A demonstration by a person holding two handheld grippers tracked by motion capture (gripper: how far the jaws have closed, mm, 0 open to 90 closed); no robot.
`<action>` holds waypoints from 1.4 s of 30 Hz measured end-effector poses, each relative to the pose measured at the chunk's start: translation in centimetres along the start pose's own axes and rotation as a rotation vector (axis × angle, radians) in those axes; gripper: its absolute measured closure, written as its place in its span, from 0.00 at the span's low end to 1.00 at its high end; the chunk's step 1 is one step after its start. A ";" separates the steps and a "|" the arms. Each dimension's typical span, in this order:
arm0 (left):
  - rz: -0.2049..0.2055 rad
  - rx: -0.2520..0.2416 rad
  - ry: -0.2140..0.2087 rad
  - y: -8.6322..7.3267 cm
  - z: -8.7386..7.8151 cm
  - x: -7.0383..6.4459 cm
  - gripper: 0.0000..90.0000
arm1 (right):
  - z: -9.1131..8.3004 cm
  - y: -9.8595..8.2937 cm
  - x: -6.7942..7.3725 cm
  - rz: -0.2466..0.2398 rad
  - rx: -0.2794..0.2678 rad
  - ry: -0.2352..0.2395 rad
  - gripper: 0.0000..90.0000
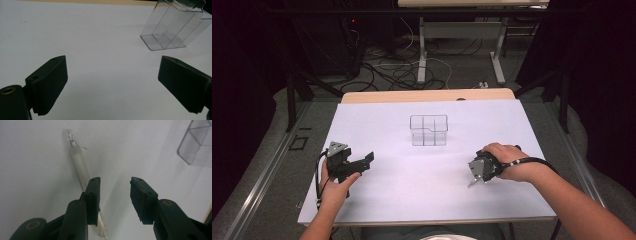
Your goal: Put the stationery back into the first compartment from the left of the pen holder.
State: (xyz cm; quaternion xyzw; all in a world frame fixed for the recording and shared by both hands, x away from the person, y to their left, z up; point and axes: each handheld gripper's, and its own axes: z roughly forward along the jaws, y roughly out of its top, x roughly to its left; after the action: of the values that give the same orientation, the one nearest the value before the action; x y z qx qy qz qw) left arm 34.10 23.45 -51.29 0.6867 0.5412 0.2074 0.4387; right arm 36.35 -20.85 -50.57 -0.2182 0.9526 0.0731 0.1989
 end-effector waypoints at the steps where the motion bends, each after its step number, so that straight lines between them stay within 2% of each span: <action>1: 0.000 0.001 0.000 0.0 0.0 0.0 0.10 | 0.1 0.0 0.2 0.007 -0.006 -0.003 0.69; 2: -0.001 0.002 0.001 0.0 0.0 0.0 0.10 | 0.1 0.2 -0.1 -0.026 0.011 0.042 0.70; 3: 0.002 0.004 0.001 0.0 0.0 0.0 0.10 | 0.1 0.2 0.2 -0.016 0.004 0.028 0.71; 7: 0.001 0.003 0.001 0.0 0.0 0.1 0.10 | 0.2 0.3 0.4 -0.049 0.009 0.041 0.73; 10: -0.002 0.003 0.002 0.0 0.0 0.1 0.10 | 0.3 0.3 0.6 -0.062 0.017 0.071 0.74; 11: -0.006 0.000 0.002 0.0 0.0 0.1 0.10 | 0.3 0.3 0.6 -0.062 0.017 0.071 0.74; 12: -0.006 0.001 0.004 0.0 0.0 0.1 0.11 | 0.3 0.3 0.6 -0.067 0.008 0.050 0.74; 14: -0.006 0.001 0.004 0.0 0.0 0.1 0.11 | 0.5 0.3 0.8 -0.070 -0.003 0.057 0.75; 15: -0.007 0.001 0.005 0.0 0.0 0.1 0.11 | 0.4 0.5 0.7 -0.090 0.007 0.069 0.76; 18: -0.007 0.001 0.005 0.0 0.0 0.1 0.11 | 0.5 0.6 0.8 -0.091 0.012 0.096 0.77; 19: -0.007 0.001 0.005 0.0 0.0 0.1 0.11 | 0.4 0.7 0.8 -0.100 0.026 0.088 0.77; 21: -0.006 0.000 0.004 0.0 0.0 0.1 0.11 | 0.8 0.7 1.0 -0.092 0.003 0.089 0.78; 22: -0.006 0.000 0.004 0.0 0.0 0.1 0.11 | 0.9 0.8 0.9 -0.106 0.018 0.126 0.78; 27: -0.004 0.003 0.004 0.0 0.0 0.2 0.11 | 1.3 0.9 1.2 -0.109 0.016 0.125 0.79; 28: -0.004 0.003 0.004 0.0 0.0 0.2 0.11 | 1.5 0.8 1.3 -0.116 0.004 0.106 0.79; 29: -0.004 0.003 0.004 0.0 0.0 0.2 0.11 | 1.6 0.8 1.6 -0.099 -0.010 0.065 0.80; 30: -0.003 0.004 0.004 0.0 0.0 0.2 0.11 | 1.6 1.0 1.1 -0.127 0.038 0.156 0.81; 31: -0.003 0.003 0.004 0.0 0.0 0.2 0.11 | 1.6 1.0 1.1 -0.127 0.038 0.156 0.81; 32: -0.005 0.001 0.004 0.0 0.0 0.2 0.11 | 1.5 1.1 1.2 -0.143 0.050 0.106 0.82; 33: -0.006 0.001 0.004 0.0 0.0 0.2 0.11 | 1.8 1.0 1.4 -0.131 0.023 0.115 0.83; 35: -0.007 0.001 0.004 0.0 0.0 0.1 0.11 | 1.8 1.1 1.3 -0.137 0.033 0.141 0.85; 37: -0.007 0.001 0.004 0.0 0.0 0.1 0.11 | 2.0 1.1 1.5 -0.148 0.014 0.094 0.87; 38: -0.007 0.001 0.004 0.0 0.0 0.2 0.11 | 1.6 1.4 1.2 -0.180 0.059 0.112 0.88; 39: -0.007 0.001 0.004 0.0 0.0 0.2 0.11 | 1.6 1.4 1.2 -0.180 0.059 0.112 0.88; 40: -0.003 0.004 0.004 0.0 0.0 0.2 0.11 | 1.9 1.3 1.4 -0.169 0.036 0.129 0.88; 42: -0.003 0.004 0.004 0.0 0.0 0.2 0.11 | 1.9 1.4 1.3 -0.193 0.033 0.141 0.88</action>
State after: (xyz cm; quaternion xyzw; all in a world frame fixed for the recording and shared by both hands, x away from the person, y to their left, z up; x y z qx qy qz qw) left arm 34.16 23.61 -51.33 0.6861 0.5437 0.2071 0.4367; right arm 35.33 -19.70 -52.73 -0.3102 0.9399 0.0223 0.1410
